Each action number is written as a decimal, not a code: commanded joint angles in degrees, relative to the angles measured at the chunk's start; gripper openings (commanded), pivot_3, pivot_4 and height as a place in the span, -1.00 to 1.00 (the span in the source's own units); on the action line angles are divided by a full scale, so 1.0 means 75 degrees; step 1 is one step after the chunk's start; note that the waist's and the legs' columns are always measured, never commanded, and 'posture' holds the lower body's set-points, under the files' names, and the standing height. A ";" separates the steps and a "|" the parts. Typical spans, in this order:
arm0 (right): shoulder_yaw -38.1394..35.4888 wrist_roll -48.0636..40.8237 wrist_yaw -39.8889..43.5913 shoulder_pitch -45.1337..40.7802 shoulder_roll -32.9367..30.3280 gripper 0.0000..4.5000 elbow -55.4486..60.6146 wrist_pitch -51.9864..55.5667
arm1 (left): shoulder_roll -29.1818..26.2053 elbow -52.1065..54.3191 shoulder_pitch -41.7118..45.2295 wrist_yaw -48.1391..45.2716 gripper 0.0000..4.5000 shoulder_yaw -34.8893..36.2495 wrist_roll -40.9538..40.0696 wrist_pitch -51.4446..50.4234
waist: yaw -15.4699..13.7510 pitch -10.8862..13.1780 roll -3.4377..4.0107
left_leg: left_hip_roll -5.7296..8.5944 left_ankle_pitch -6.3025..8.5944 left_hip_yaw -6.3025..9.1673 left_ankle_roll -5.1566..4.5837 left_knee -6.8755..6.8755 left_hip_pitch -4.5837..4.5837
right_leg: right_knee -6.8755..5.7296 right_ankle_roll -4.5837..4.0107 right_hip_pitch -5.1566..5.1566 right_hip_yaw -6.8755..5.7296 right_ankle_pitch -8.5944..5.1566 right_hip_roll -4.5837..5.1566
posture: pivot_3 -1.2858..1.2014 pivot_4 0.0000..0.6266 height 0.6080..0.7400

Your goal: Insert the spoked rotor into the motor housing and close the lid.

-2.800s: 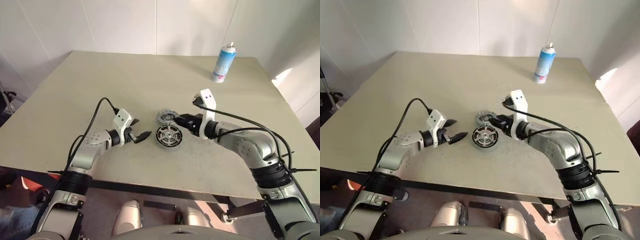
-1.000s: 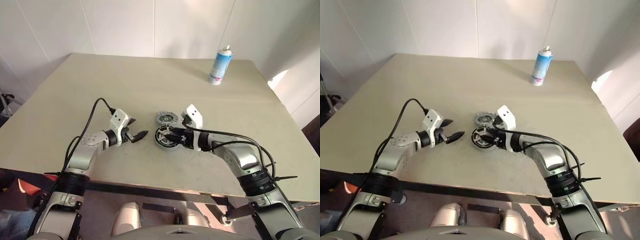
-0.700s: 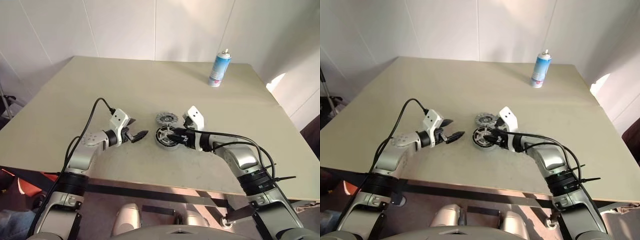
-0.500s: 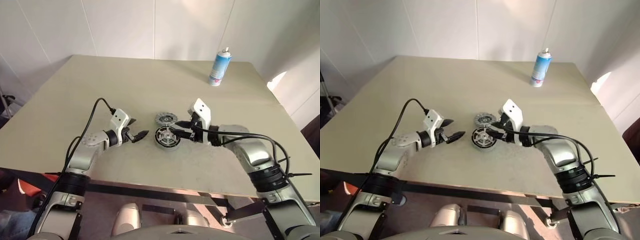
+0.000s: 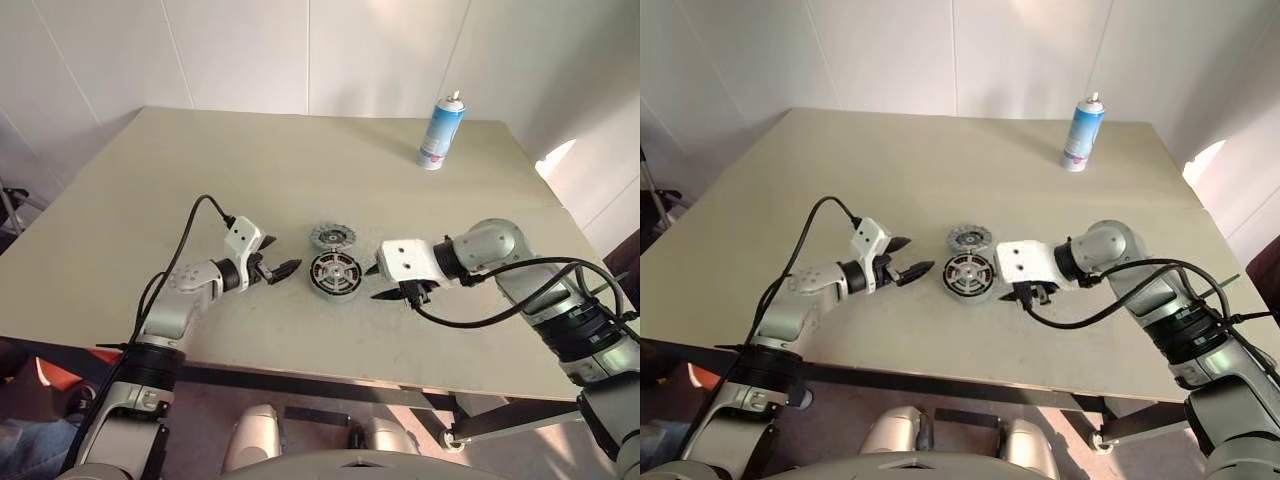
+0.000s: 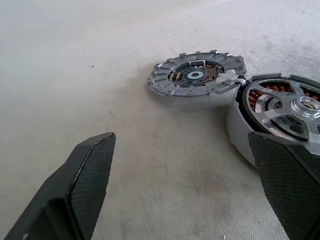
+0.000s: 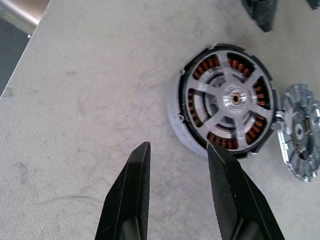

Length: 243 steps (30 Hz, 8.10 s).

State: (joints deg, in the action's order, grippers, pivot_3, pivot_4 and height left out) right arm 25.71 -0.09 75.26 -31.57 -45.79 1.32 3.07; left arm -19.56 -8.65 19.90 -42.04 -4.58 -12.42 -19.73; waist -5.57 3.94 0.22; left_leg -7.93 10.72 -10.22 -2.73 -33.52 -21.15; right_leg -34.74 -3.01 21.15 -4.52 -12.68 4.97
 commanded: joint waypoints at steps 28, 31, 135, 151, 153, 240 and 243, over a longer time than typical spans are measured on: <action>0.0452 0.1334 -0.0311 -0.0363 0.1436 -0.93 -0.1810 -0.1151 | -0.0052 0.0576 -0.0322 0.0276 1.00 0.0179 -0.0087 0.0063 | 0.0016 -0.0005 -0.0007 | -0.0004 0.0008 0.0000 -0.0012 -0.0027 0.0013 | -0.0009 -0.0004 -0.0019 0.0000 0.0002 0.0000 | 0.03 -1.00 1.00; 0.0461 0.1452 -0.0376 -0.0387 0.1448 -0.93 -0.1950 -0.1224 | -0.0040 0.0567 -0.0315 0.0282 1.00 0.0169 -0.0081 0.0066 | 0.0058 -0.0005 -0.0007 | -0.0009 0.0007 -0.0002 -0.0009 -0.0029 0.0027 | -0.0010 -0.0009 -0.0024 0.0000 0.0007 -0.0002 | 0.03 -1.00 1.00; -1.1487 -1.0291 -1.4554 0.1222 0.7401 0.01 0.1831 1.1924 | 0.0136 0.0414 -0.0223 0.0069 1.00 -0.0091 -0.0234 -0.0070 | -0.0197 -0.0007 0.0086 | -0.0070 -0.0107 -0.0011 0.0201 0.0129 0.0008 | -0.0009 -0.0020 0.0093 0.0007 -0.0042 -0.0084 | 0.03 -1.00 1.00; -0.7817 -1.3181 -1.5914 0.2097 0.5288 0.01 0.0493 0.8533 | 0.0123 0.0600 -0.0393 0.0193 1.00 -0.0021 -0.0229 -0.0103 | -0.0208 -0.0014 0.0093 | -0.0069 -0.0123 -0.0005 0.0229 0.0151 -0.0012 | -0.0003 -0.0012 0.0114 0.0004 -0.0042 -0.0086 | 0.03 -1.00 1.00; -0.7524 -1.3340 -1.5880 0.2212 0.5077 0.01 0.0485 0.8292 | 0.0112 0.0649 -0.0443 0.0215 1.00 -0.0003 -0.0235 -0.0112 | -0.0209 -0.0014 0.0093 | -0.0068 -0.0122 -0.0004 0.0226 0.0149 -0.0018 | -0.0001 -0.0011 0.0115 0.0004 -0.0041 -0.0086 | 0.03 -1.00 1.00; -0.5338 -0.9744 -1.1916 0.1400 0.4226 0.01 -0.0849 0.5945 | 0.0011 0.0558 -0.0262 0.0118 1.00 -0.0091 -0.0198 -0.0161 | 0.0008 -0.0068 0.0009 | -0.0078 -0.0070 0.0001 0.0140 0.0057 -0.0001 | 0.0003 0.0009 0.0050 0.0001 -0.0031 -0.0085 | 0.03 -1.00 1.00; -0.5231 -0.9426 -1.1527 0.1189 0.4301 0.01 -0.0703 0.6033 | 0.0020 0.0554 -0.0248 0.0111 1.00 -0.0105 -0.0194 -0.0162 | -0.0001 -0.0068 0.0009 | -0.0078 -0.0068 0.0001 0.0138 0.0058 -0.0014 | -0.0002 0.0005 0.0063 0.0001 -0.0029 -0.0085 | 0.03 -1.00 1.00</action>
State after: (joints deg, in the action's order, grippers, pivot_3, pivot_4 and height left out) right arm -13.76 -71.71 -13.44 -21.11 -13.65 -6.23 48.51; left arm -19.37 -5.48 16.94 -41.00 -5.54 -13.75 -21.49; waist -5.58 3.43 0.29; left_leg -8.51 10.21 -10.21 -1.69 -33.08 -21.26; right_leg -34.76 -2.99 21.62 -4.52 -12.90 4.33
